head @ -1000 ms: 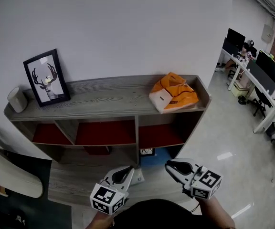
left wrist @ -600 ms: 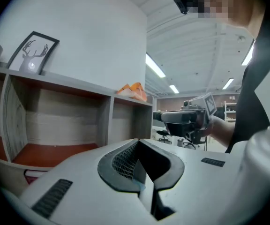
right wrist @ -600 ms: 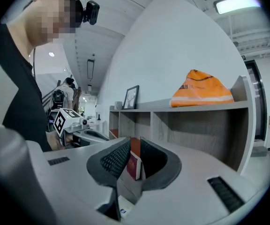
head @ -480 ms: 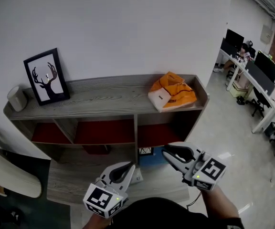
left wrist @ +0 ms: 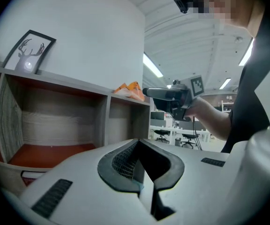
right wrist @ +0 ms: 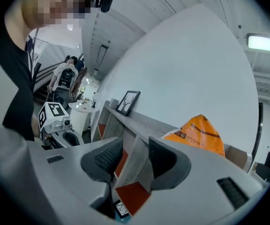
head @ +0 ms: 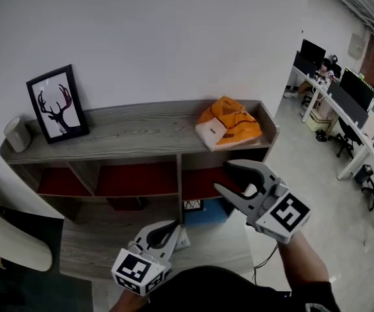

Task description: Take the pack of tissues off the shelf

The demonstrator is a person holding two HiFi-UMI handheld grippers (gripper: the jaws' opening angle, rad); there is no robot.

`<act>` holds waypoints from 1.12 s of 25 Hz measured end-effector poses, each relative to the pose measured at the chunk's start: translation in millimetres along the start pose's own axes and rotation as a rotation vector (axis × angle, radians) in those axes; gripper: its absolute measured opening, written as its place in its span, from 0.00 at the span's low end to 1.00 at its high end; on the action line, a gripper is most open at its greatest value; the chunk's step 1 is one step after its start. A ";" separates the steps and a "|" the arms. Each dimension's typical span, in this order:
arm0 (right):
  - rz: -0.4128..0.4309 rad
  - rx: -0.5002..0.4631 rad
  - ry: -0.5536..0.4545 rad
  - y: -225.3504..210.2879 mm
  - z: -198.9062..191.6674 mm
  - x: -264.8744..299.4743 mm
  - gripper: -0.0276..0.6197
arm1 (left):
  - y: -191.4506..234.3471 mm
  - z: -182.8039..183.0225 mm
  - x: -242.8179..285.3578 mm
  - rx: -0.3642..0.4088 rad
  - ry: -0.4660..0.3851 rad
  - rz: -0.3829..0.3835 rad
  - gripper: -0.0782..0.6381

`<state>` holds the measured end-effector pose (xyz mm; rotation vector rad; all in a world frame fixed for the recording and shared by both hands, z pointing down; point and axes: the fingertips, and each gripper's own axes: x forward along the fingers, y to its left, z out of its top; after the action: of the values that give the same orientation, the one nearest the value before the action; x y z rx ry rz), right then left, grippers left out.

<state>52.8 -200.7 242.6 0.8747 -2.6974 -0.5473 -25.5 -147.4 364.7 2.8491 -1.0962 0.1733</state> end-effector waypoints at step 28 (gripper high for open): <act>-0.127 -0.457 0.412 -49.1 -35.4 45.0 0.36 | -1.8 -27.0 -7.0 -0.088 0.030 0.009 0.13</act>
<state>54.7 -274.3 259.0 0.9089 -2.0443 -0.8590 -31.5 -138.2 390.4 2.7558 -1.0832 0.1640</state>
